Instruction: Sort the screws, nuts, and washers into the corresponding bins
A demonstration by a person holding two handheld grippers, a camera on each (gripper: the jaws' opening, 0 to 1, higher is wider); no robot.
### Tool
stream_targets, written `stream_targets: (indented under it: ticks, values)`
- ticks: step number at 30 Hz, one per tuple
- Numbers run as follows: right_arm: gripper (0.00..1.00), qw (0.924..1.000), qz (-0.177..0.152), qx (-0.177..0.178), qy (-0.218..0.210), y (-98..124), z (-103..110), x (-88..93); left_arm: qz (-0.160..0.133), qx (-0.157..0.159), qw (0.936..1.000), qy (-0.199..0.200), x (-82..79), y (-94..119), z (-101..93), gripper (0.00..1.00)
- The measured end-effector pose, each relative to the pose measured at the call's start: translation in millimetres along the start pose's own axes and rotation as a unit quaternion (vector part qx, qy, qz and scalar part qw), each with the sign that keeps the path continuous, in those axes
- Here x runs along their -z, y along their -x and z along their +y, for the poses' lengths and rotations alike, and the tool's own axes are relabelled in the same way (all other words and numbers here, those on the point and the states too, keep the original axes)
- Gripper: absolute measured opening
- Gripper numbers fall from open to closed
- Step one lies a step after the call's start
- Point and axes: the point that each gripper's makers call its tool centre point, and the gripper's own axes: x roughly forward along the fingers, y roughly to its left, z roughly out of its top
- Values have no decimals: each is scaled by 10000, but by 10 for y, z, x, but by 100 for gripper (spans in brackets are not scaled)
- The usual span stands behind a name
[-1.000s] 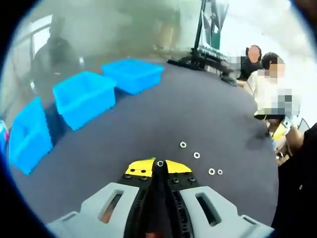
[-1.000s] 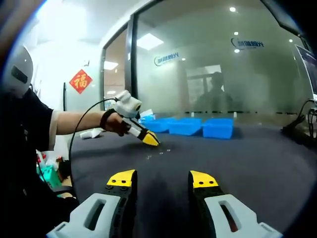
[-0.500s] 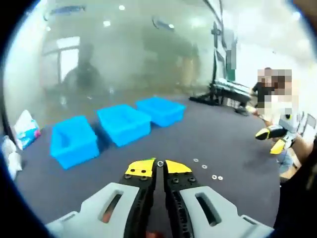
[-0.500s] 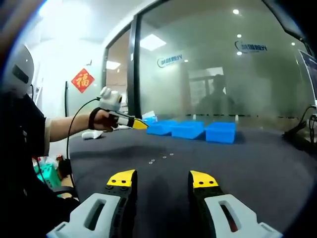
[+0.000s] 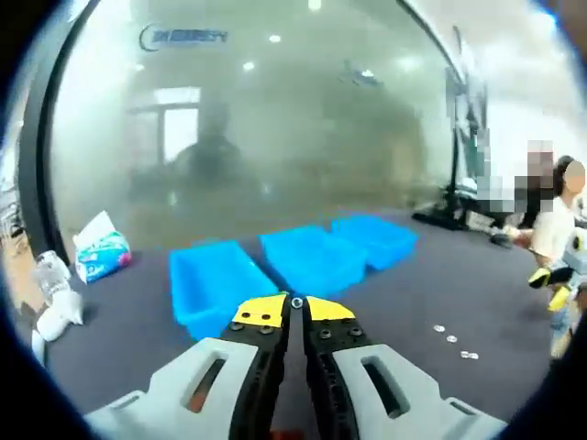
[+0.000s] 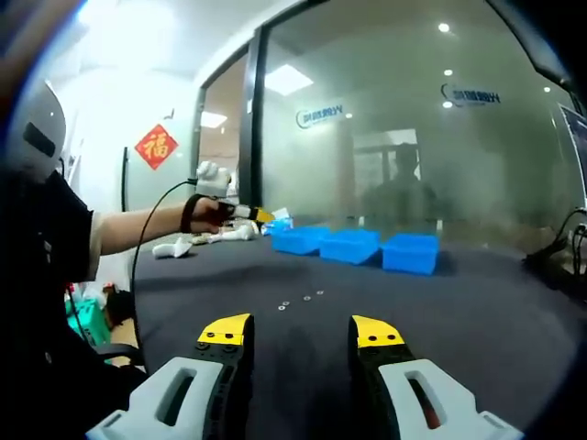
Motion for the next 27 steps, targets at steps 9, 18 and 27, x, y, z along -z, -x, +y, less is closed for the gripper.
stream_targets:
  ticks: [9,18,27]
  values:
    - [38,10000,12,45,-14,17,-42,12,167,-298,9993,147,-100,-425,360,5]
    - [38,10000,6,34,-40,31,-44,31,371,-593,9974,142,-70,-754,540,6]
    - [38,9999,8,85,-67,68,-98,53,599,-828,9948,-13,40,-865,705,6]
